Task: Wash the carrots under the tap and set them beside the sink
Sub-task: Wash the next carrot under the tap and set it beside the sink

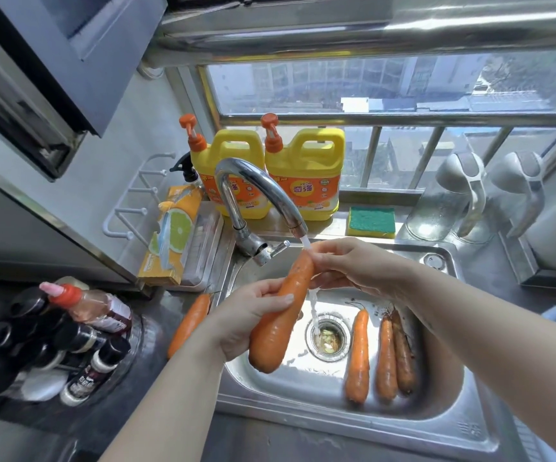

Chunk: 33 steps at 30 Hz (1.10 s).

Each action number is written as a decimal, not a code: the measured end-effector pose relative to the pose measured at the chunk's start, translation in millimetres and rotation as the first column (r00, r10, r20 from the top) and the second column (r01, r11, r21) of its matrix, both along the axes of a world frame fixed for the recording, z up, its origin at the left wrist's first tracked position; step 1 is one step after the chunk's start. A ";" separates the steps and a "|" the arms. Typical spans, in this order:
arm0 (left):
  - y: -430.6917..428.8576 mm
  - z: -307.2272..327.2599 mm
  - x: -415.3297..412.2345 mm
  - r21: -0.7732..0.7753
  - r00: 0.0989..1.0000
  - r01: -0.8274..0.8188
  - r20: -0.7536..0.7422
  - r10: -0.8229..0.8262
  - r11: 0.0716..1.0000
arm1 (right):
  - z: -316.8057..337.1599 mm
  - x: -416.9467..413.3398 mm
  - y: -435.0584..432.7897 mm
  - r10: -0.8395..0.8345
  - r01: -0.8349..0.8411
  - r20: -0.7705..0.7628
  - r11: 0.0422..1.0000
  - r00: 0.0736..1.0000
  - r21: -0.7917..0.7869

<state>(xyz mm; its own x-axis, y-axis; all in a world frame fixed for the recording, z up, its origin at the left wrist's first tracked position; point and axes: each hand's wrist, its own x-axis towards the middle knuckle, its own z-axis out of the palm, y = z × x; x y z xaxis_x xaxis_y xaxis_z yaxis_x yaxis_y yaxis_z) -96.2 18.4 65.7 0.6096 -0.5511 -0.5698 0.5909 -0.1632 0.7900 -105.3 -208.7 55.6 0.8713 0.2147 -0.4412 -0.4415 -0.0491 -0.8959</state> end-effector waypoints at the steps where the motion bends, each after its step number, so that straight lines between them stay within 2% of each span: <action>1: 0.2 1.3 0.3 -0.005 1.000 0.005 -0.003 -0.005 1.000 | 0.5 -0.7 -0.7 0.006 -0.005 0.024 1.000 1.000 -0.031; 4: -1.7 5.2 1.1 -0.001 1.000 0.025 0.007 -0.025 1.000 | 3.3 -1.2 -0.3 0.003 0.012 0.096 0.989 0.995 -0.146; 10: -11.8 4.1 0.0 0.074 0.993 0.009 0.114 -0.017 0.997 | 5.4 6.4 5.6 -0.076 0.160 0.256 0.931 0.964 -0.328; 15: -3.8 5.5 1.7 0.065 0.995 0.031 0.095 -0.038 0.997 | 11.7 7.7 -4.6 0.025 0.001 0.122 0.978 0.992 -0.210; 19: -0.5 3.8 1.8 0.050 0.997 0.025 0.076 -0.028 0.998 | 12.1 8.8 -7.9 0.044 -0.038 0.045 0.990 0.998 -0.133; 22: -0.1 3.4 2.1 0.060 0.996 0.006 0.088 -0.011 0.998 | 11.2 10.6 -2.0 0.014 -0.008 0.041 0.991 0.999 -0.137; 28: -5.7 2.4 2.1 0.123 0.984 -0.040 0.178 0.017 0.992 | 7.7 13.4 12.4 -0.131 0.154 0.131 0.971 0.983 -0.185; 33: -6.8 -4.2 1.8 0.146 0.981 -0.057 0.194 0.028 0.988 | 8.5 11.6 16.5 -0.150 0.195 0.188 0.949 0.971 -0.249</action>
<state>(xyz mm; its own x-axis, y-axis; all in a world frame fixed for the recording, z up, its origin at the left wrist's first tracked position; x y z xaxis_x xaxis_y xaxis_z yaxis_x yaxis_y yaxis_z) -94.4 11.6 61.4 0.7363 -0.4394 -0.5146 0.4402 -0.2664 0.8574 -93.7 -192.2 64.1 0.9499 -0.0495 -0.3087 -0.3116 -0.2294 -0.9221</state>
